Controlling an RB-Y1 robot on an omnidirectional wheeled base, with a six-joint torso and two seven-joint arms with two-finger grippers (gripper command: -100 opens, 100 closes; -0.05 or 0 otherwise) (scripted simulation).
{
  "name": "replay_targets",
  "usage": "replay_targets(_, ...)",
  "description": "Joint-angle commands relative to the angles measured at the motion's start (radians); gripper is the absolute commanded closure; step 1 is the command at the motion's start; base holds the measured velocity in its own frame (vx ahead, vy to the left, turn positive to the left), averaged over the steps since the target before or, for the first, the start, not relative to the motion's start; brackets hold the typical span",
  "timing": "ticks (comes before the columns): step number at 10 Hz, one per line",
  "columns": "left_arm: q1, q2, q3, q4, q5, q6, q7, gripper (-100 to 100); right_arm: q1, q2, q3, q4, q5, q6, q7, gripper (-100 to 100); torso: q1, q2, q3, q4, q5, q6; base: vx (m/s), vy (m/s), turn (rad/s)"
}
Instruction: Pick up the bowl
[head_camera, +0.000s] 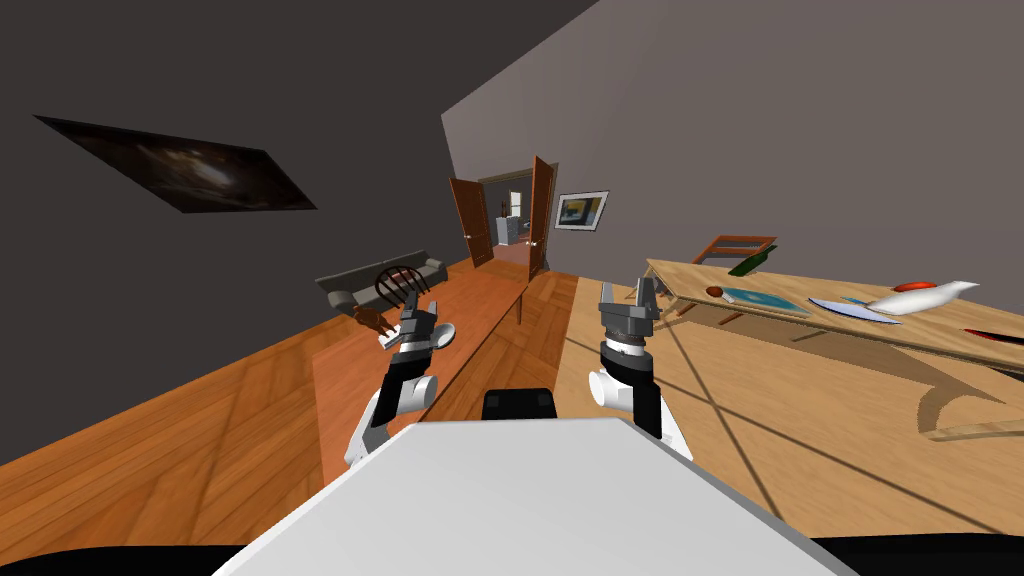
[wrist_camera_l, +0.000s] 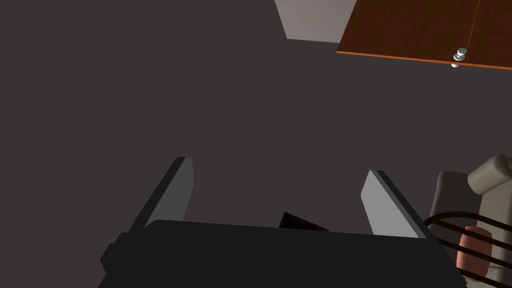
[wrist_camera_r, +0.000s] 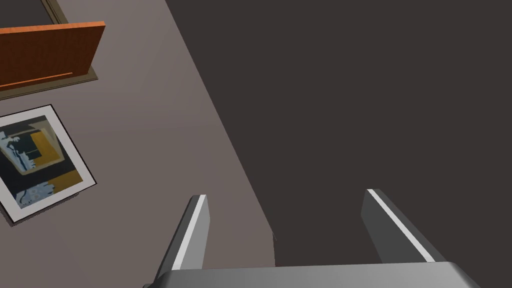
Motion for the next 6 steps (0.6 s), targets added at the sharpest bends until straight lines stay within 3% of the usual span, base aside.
replay_targets(1,-0.005,0.004,0.012,0.011,0.010,0.039,-0.005,-100,0.000,0.000,0.000,0.000,0.000,0.000,0.000,0,0.000,0.000,0.000,0.000,0.000,0.000,-0.060,-0.023,-0.024)
replay_targets(4,-0.020,0.017,0.055,0.041,0.045,0.127,-0.019,-100,0.000,0.000,0.000,0.000,0.000,0.000,0.000,0,0.000,-0.002,-0.001,0.000,0.000,0.000,-0.049,-0.022,-0.043)
replay_targets(5,-0.020,0.017,0.055,0.041,0.045,0.138,-0.019,-100,0.000,0.000,0.000,0.000,0.000,0.000,0.000,0,0.000,-0.001,-0.001,0.000,0.000,0.000,-0.050,-0.022,-0.029)
replay_targets(6,-0.028,0.024,0.078,0.057,0.064,0.179,-0.026,-100,0.000,0.000,0.000,0.000,0.000,0.000,0.000,0,0.000,-0.001,-0.001,0.000,0.000,0.000,-0.052,-0.025,-0.050)
